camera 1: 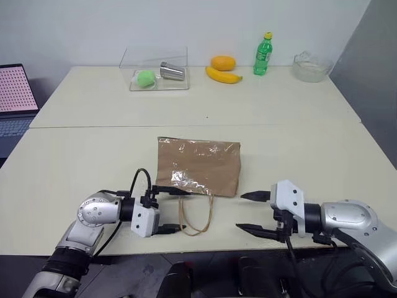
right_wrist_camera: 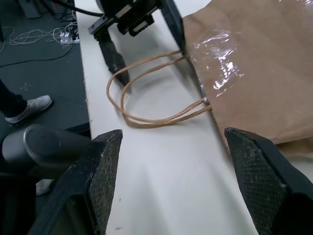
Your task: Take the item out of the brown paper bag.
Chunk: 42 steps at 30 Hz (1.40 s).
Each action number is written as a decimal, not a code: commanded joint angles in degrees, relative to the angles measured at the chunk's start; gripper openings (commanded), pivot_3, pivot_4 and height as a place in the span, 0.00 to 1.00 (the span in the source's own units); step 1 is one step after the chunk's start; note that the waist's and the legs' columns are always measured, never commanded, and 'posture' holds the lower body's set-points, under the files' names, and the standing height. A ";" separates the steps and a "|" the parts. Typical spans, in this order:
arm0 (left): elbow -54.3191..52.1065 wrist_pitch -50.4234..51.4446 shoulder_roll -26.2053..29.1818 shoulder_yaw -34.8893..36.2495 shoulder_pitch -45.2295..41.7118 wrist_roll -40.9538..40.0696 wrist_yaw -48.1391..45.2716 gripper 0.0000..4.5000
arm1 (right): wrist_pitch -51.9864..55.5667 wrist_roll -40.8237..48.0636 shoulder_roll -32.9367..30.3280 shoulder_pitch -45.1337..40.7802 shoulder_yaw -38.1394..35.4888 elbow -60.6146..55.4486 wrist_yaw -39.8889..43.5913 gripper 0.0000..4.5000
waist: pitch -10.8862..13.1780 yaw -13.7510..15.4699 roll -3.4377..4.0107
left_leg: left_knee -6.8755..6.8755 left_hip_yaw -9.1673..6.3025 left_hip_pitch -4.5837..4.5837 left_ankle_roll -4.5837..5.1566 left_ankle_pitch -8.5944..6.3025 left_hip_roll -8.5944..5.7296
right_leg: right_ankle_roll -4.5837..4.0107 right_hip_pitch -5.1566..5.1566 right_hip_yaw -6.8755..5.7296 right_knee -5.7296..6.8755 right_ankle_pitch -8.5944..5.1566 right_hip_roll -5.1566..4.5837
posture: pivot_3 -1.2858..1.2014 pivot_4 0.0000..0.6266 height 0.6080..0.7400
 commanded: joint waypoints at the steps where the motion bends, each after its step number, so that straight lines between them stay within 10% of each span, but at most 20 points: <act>1: -3.27 2.94 -0.04 -0.74 -0.05 -5.18 -1.44 1.00 | -1.05 1.85 -0.94 0.40 -1.46 -2.63 0.33 0.77 | 0.00 0.01 0.00 | 0.00 0.00 -0.01 0.00 0.00 0.00 | 0.00 0.00 0.00 0.00 0.00 0.00 | 0.52 0.24 1.00; 8: -5.39 8.47 -0.05 -0.46 -0.60 -8.43 -3.43 0.87 | -1.75 2.45 -2.28 0.76 -0.66 -2.43 0.57 0.78 | 0.00 0.02 0.00 | 0.01 -0.01 0.00 0.00 0.00 0.00 | 0.00 0.03 -0.01 0.00 0.00 0.00 | 0.52 0.24 1.00; 20: -4.99 10.22 -4.78 -1.96 -3.66 -6.35 -2.94 0.00 | -2.39 2.02 -1.85 -1.91 3.31 -1.75 0.10 0.78 | -0.01 0.13 -0.01 | 0.04 -0.04 0.01 0.00 0.00 -0.02 | 0.00 0.08 -0.04 -0.02 0.00 0.00 | 0.52 0.24 1.00; 42: -14.41 37.21 -8.84 3.10 -10.51 -10.09 6.94 0.00 | -3.75 -11.10 8.69 -14.04 21.96 7.04 -5.02 0.78 | -0.01 -0.01 -0.02 | 0.04 -0.12 0.05 -0.01 0.01 -0.02 | 0.01 0.13 -0.08 -0.03 -0.01 0.02 | 0.52 0.24 1.00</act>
